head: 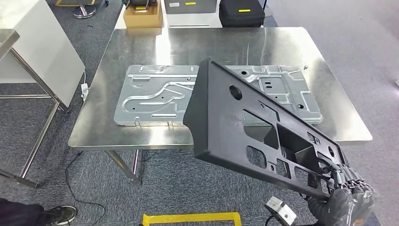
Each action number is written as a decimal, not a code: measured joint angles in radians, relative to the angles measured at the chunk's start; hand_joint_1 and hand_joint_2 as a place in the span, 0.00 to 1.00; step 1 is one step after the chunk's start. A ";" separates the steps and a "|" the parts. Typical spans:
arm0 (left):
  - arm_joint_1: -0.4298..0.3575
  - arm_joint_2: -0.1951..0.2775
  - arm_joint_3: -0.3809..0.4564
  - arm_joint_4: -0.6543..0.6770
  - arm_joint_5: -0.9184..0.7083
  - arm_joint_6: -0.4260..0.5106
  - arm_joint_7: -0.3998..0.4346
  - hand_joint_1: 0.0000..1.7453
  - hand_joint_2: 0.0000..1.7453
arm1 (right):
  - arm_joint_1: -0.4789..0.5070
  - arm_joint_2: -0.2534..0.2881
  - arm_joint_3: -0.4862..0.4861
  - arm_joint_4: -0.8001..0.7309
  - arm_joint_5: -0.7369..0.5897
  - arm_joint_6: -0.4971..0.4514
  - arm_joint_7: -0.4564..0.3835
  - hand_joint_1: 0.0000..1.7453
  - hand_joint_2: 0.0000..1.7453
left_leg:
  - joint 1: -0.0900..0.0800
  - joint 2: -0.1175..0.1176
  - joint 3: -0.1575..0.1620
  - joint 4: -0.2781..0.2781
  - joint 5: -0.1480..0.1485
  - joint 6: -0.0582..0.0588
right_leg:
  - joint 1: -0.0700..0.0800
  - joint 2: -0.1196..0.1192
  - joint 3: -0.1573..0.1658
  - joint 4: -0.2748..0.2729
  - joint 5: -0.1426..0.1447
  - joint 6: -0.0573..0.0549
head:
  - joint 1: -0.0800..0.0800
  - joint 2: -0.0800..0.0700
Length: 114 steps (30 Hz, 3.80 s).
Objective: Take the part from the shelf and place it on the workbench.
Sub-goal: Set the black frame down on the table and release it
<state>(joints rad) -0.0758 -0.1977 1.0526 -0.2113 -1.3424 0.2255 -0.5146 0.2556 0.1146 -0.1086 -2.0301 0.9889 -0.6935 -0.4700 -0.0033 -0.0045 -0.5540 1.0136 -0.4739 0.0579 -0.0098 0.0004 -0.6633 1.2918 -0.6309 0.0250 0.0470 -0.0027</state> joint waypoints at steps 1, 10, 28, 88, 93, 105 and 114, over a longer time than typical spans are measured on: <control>0.001 0.000 0.000 0.000 0.000 0.000 0.000 0.00 1.00 | 0.000 -0.001 0.000 0.002 0.000 0.000 0.000 1.00 1.00 | -0.001 -0.001 0.007 0.000 -0.007 0.000 | -0.002 0.000 -0.025 0.019 0.014 0.002 | 0.000 0.000; 0.000 0.000 -0.003 0.000 -0.004 0.000 0.002 0.00 1.00 | 0.008 -0.008 0.006 0.005 -0.001 0.000 0.002 1.00 1.00 | -0.005 -0.002 0.059 -0.003 -0.066 -0.038 | 0.001 0.004 0.063 -0.249 0.165 -0.033 | -0.001 0.000; 0.003 0.000 -0.005 0.000 -0.005 0.002 0.003 0.00 1.00 | 0.006 -0.014 0.008 0.006 -0.006 0.000 0.011 1.00 1.00 | 0.002 0.000 -0.005 -0.016 0.017 -0.005 | 0.001 0.000 0.128 -0.177 0.037 -0.007 | 0.001 0.000; -0.003 -0.001 -0.011 0.000 -0.026 0.018 0.037 0.00 0.00 | -0.070 -0.062 0.100 0.097 0.174 0.000 0.126 1.00 1.00 | 0.007 -0.001 -0.010 -0.004 0.010 -0.017 | -0.005 -0.001 0.075 -0.221 0.122 -0.001 | 0.000 0.000; -0.014 -0.002 -0.029 0.000 -0.054 0.018 0.058 0.00 0.00 | -0.160 -0.104 0.137 0.158 0.392 0.000 0.265 1.00 1.00 | 0.003 0.004 -0.009 -0.003 0.010 -0.006 | -0.006 -0.001 -0.040 0.009 0.039 0.006 | 0.000 0.000; -0.049 -0.009 -0.088 0.000 -0.105 -0.002 0.110 0.00 0.00 | -0.627 -0.269 0.438 0.528 0.496 0.125 0.657 1.00 1.00 | 0.002 0.001 -0.085 0.146 -0.069 -0.049 | -0.006 -0.003 0.071 -0.264 0.173 -0.039 | -0.001 0.000; -0.051 -0.008 -0.111 0.000 -0.112 -0.004 0.120 0.00 0.00 | -0.741 -0.294 0.511 0.688 0.497 0.146 0.683 1.00 1.00 | 0.008 0.000 -0.055 0.021 0.032 -0.045 | -0.001 -0.003 0.070 -0.257 0.165 -0.025 | -0.001 0.000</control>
<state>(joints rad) -0.1271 -0.2062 0.9420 -0.2110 -1.4547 0.2213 -0.3951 -0.4851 -0.1798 0.4023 -1.3422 1.4858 -0.5471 0.2130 0.0051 -0.0043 -0.6090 1.0347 -0.4422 0.0125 -0.0104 -0.0025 -0.5930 1.0345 -0.4659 0.0003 0.0463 -0.0027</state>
